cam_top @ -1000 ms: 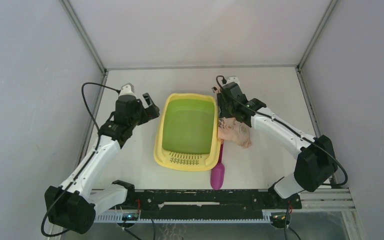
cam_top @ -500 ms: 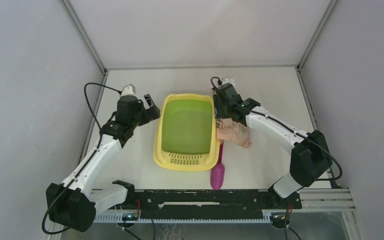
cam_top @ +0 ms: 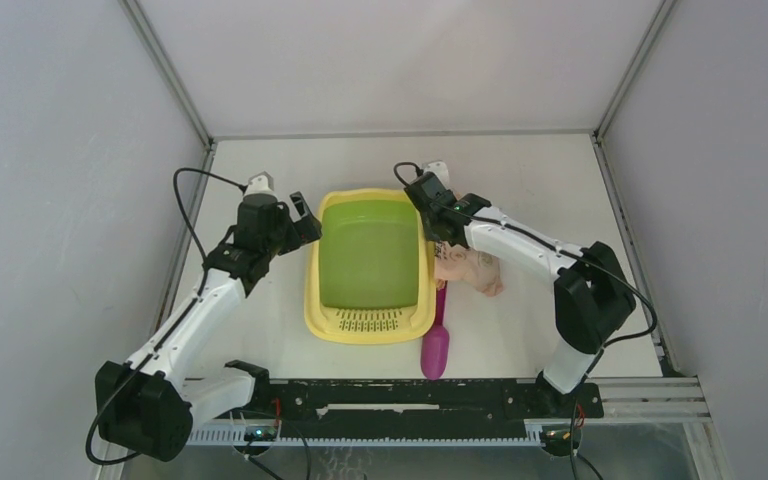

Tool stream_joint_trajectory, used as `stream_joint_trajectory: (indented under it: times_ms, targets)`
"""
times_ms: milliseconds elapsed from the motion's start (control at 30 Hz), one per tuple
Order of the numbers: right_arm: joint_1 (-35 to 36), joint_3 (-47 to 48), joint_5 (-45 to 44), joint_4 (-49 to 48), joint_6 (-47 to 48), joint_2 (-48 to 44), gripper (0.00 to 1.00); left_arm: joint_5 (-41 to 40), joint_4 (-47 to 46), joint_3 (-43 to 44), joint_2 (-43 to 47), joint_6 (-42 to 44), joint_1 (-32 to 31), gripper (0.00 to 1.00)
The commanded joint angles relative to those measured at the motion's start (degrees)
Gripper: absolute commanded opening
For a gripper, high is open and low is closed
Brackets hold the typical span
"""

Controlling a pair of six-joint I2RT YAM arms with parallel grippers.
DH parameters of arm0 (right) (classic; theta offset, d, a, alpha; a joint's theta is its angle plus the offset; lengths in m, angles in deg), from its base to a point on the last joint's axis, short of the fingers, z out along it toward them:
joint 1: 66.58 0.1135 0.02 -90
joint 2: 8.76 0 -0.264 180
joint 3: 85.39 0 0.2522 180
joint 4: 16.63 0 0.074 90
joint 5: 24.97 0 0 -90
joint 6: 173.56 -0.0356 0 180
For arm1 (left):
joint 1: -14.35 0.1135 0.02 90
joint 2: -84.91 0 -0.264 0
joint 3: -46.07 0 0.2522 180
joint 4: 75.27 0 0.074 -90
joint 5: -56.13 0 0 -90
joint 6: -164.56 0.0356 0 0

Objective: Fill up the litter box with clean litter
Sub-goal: Pick up the cat litter bag at the center of the board.

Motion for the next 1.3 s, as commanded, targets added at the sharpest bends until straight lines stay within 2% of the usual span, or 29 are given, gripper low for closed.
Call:
stream_joint_trajectory:
  times_ms: [0,100,267,400,667,800,900,933,1100,1267]
  targets:
    - [-0.08,2.33,-7.25,4.61,-0.09,1.61,0.31,0.71,-2.32,-1.38,-0.01,-0.31,0.34,1.0]
    - [-0.59,2.1,-9.71,6.54,-0.73,1.13,0.18,0.54,-2.28,-2.28,0.39,-0.33,0.34,1.0]
    - [-1.78,0.84,-10.62,7.31,-0.39,-2.16,0.06,-0.07,1.36,-3.34,2.59,-0.74,-0.29,0.99]
    - [-3.94,-0.44,-8.92,6.98,0.08,-5.2,0.0,-3.65,6.91,-3.3,7.95,-1.83,-4.96,1.0]
    - [-8.01,-4.02,-4.93,5.14,1.6,-9.84,0.0,-9.8,20.33,-1.27,16.56,-10.03,-17.55,1.0]
    - [-10.0,-5.78,-2.77,4.12,2.03,-10.97,0.0,-9.55,22.14,-2.31,18.92,-16.68,-26.79,0.95]
    - [-11.3,-6.15,-1.37,3.97,2.19,-11.52,0.0,-12.57,24.24,-1.59,17.49,-22.18,-36.45,0.96]
    - [-11.57,-6.15,-0.87,3.93,2.19,-11.78,0.0,-13.06,24.78,-1.28,16.49,-23.68,-39.56,0.99]
    - [-12.65,-6.15,0.58,3.87,1.96,-12.36,0.0,-16.01,26.18,0.14,11.55,-33.35,-53.77,1.0]
    - [-13.51,-6.62,2.09,3.65,1.5,-12.86,0.0,-16.79,25.01,-0.75,6.88,-40.27,-61.74,1.0]
